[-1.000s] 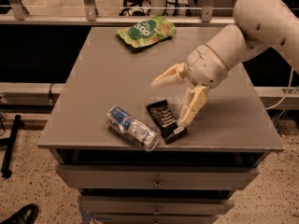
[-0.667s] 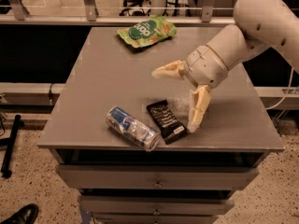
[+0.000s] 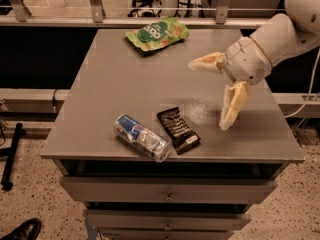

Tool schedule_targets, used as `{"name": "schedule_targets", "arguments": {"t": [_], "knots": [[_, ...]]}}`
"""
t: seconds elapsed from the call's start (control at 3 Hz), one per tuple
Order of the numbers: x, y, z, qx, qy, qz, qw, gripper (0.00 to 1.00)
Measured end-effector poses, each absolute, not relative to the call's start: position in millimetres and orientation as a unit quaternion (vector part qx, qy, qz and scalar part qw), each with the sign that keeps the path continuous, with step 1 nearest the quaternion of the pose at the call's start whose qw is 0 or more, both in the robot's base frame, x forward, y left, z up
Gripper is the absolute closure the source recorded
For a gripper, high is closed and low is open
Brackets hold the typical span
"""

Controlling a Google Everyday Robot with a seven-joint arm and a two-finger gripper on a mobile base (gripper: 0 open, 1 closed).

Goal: Move rxbar chocolate near redbull can

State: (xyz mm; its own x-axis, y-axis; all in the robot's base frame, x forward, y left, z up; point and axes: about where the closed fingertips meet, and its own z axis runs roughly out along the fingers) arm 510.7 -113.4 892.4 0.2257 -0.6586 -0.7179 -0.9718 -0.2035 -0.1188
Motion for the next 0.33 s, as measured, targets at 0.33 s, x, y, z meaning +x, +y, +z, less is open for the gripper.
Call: {"name": "schedule_targets", "arguments": {"t": [0.33], "knots": [[512.7,-116.4,894.0,-0.726,0.563,0.266,0.293,0.0]]}}
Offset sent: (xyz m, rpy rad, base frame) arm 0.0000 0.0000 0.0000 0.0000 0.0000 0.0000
